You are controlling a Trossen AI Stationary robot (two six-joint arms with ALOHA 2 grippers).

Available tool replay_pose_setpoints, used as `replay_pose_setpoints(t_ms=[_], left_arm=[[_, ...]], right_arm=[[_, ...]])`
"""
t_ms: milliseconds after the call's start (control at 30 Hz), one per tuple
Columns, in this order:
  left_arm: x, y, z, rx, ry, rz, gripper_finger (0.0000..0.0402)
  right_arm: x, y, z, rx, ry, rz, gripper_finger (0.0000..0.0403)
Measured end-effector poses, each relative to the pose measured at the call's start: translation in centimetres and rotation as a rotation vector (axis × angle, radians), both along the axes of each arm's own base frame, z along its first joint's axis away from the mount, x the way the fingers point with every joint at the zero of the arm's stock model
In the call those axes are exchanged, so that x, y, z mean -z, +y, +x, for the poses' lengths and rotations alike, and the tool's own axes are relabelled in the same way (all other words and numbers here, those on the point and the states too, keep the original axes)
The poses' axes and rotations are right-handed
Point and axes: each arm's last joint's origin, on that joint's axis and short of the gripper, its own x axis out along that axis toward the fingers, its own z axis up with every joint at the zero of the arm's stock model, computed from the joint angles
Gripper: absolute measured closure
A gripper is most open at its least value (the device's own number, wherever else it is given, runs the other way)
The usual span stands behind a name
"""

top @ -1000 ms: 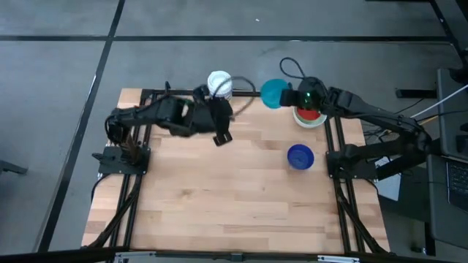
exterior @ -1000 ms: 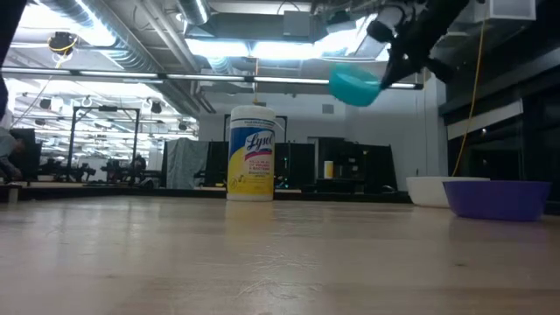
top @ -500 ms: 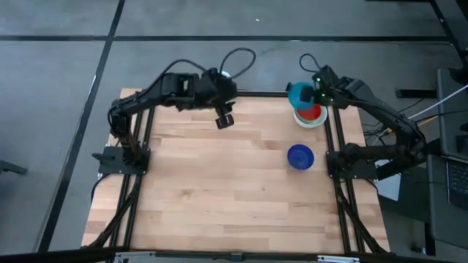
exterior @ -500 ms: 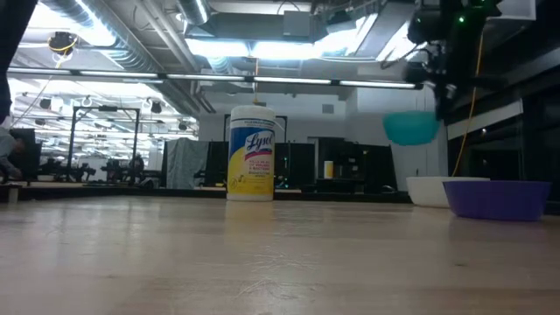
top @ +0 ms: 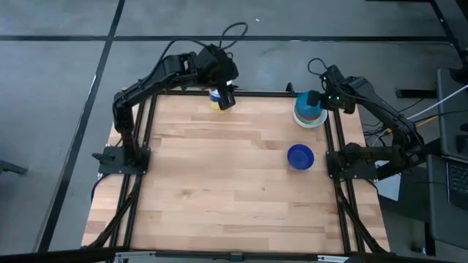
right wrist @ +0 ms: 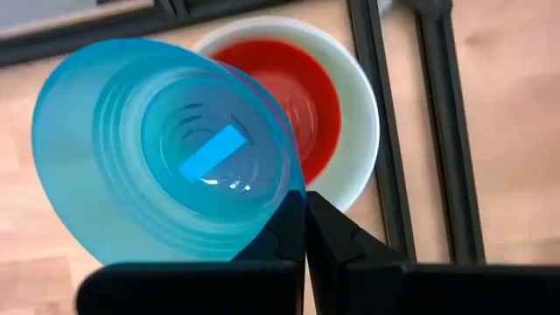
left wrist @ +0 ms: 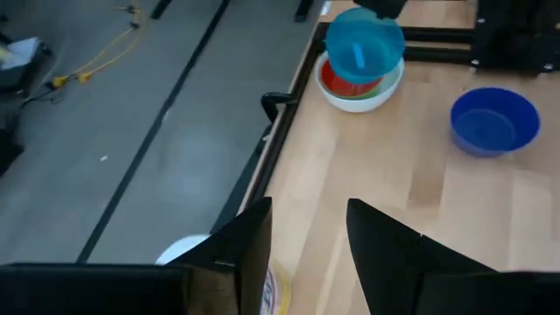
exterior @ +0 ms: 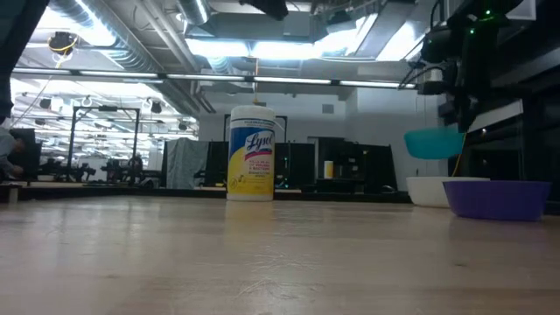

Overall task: Nest bowls inside each other
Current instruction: Stack the light blue bowl on the red bowl

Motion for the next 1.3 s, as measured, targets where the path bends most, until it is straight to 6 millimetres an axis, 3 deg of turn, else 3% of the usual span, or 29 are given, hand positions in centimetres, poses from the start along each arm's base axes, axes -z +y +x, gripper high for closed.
replay_pose_setpoints(t_ms=[167,633,867,1100,1300], left_arm=[[0.2,2.3,0.2,0.078,-0.029,-0.004,0.0256],[0.9,7.6,-1.5,0.230,-0.078,-0.081,0.0256],[0.7,9.3,-2.5,0.202,-0.115,-0.083,0.0256],[1.4,10.6,-2.2,0.209,-0.119,-0.092,0.0256],[2.5,11.4,-1.6,0.219,-0.108,-0.126,0.0256]], right_arm=[[1.1,0.7,0.5,0.088,-0.011,0.038,0.0403],[1.0,0.7,1.2,0.420,-0.116,-0.021,0.0403],[1.0,0.8,1.1,0.568,-0.137,-0.028,0.0403],[1.1,0.8,1.1,0.638,-0.159,-0.028,0.0403],[2.7,1.2,1.1,0.672,-0.175,0.043,0.0403]])
